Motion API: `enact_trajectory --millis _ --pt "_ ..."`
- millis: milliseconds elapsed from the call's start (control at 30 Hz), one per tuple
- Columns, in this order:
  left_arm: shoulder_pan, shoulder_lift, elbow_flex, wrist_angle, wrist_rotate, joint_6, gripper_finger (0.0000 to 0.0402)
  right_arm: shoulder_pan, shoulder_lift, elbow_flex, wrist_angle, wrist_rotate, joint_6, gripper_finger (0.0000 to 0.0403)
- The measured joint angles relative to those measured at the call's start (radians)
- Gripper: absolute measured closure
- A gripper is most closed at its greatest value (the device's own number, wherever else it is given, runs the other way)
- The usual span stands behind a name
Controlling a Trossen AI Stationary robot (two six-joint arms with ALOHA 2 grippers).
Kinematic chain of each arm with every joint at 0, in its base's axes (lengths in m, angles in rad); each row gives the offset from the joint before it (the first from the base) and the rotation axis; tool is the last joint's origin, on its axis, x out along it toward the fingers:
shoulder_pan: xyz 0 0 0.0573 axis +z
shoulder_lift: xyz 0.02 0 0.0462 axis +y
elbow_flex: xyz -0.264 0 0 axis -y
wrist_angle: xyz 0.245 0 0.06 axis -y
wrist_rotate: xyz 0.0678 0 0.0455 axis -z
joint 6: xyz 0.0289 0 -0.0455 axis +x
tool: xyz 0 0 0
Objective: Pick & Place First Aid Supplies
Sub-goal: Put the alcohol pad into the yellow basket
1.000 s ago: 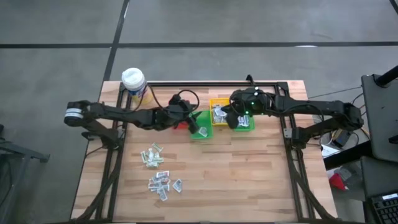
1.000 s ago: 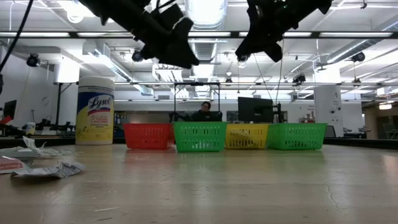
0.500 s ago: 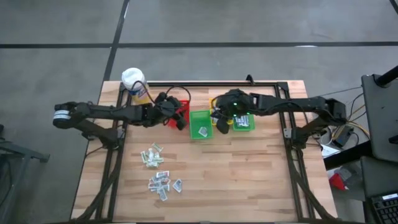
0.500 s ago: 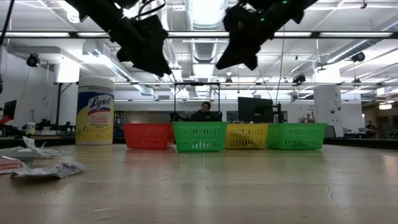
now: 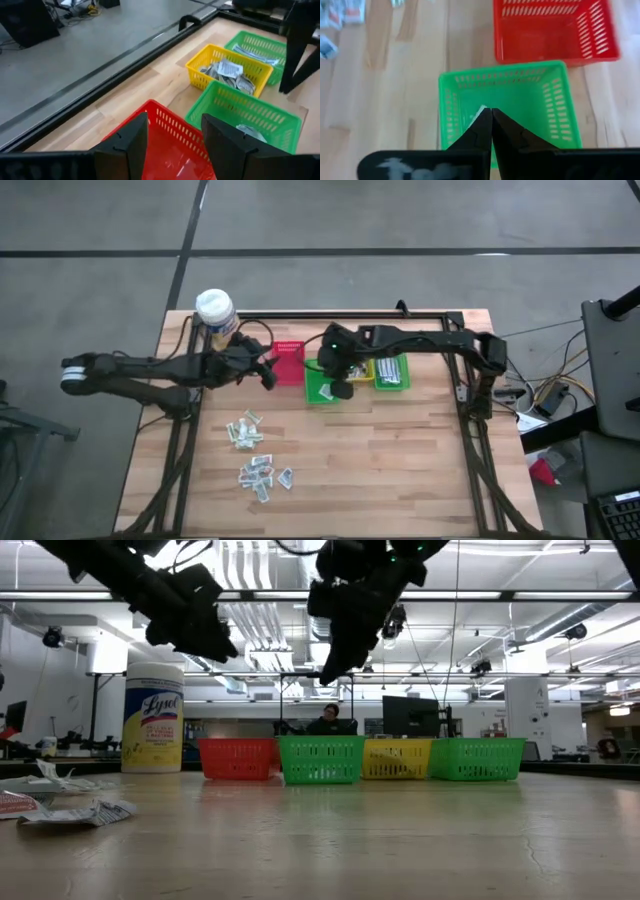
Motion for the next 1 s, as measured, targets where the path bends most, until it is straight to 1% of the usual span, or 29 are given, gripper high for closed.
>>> enact_trajectory --millis 100,200,433,633,867,1000 --pt "0.0 -0.051 -0.042 0.01 -0.004 -0.007 0.0221 0.001 0.044 0.043 -0.049 -0.015 -0.06 0.0394" --pt "0.0 -0.097 -0.078 0.034 -0.005 -0.011 0.0221 0.001 0.078 0.078 -0.087 -0.024 -0.079 0.0387" --pt "0.0 -0.159 -0.133 0.075 -0.006 -0.025 0.0221 0.005 0.14 0.117 -0.158 -0.028 -0.112 0.034" --pt "-0.001 -0.158 -0.145 0.098 -0.006 -0.038 0.0221 0.006 0.178 0.142 -0.167 -0.024 -0.174 0.0304" --pt "0.0 -0.144 -0.145 0.099 -0.006 -0.045 0.0221 0.002 0.23 0.148 -0.174 -0.024 -0.254 0.0286" --pt "0.0 -0.144 -0.145 0.097 -0.007 -0.05 0.0221 -0.002 0.258 0.179 -0.178 -0.026 -0.318 0.0275"
